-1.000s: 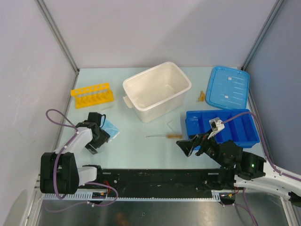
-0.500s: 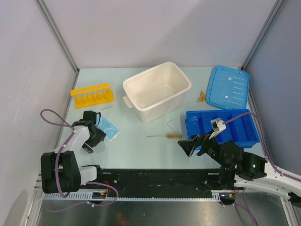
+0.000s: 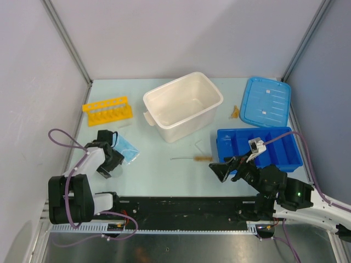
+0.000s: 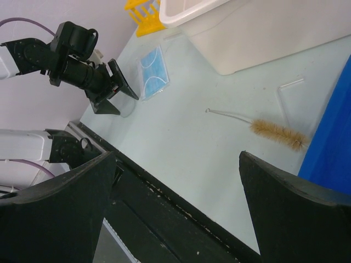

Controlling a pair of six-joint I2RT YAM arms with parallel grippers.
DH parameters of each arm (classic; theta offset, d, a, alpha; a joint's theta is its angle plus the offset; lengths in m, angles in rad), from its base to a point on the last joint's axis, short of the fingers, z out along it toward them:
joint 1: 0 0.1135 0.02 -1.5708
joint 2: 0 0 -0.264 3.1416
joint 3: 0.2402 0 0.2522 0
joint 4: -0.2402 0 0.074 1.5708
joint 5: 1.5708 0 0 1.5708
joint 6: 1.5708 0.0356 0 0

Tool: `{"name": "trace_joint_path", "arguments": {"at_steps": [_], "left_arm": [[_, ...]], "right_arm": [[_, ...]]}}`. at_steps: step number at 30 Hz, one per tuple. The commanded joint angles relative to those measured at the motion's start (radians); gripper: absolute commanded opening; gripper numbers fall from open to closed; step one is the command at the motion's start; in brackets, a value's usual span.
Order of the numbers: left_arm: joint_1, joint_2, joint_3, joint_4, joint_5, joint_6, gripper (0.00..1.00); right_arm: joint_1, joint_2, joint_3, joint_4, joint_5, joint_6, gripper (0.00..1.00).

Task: Organize the chemistry lab equipment

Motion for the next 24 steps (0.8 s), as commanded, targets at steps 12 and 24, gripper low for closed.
{"name": "trace_joint_path", "arguments": {"at_steps": [12, 24], "left_arm": [[0.016, 0.004, -0.073, 0.059, 0.058, -0.026, 0.61], [-0.177, -0.067, -0.071, 0.054, 0.143, -0.073, 0.52]], "right_arm": [[-0.005, -0.018, 0.003, -0.021, 0.039, 0.023, 0.99], [-0.005, 0.007, 0.004, -0.001, 0.047, 0.015, 0.99]]}}
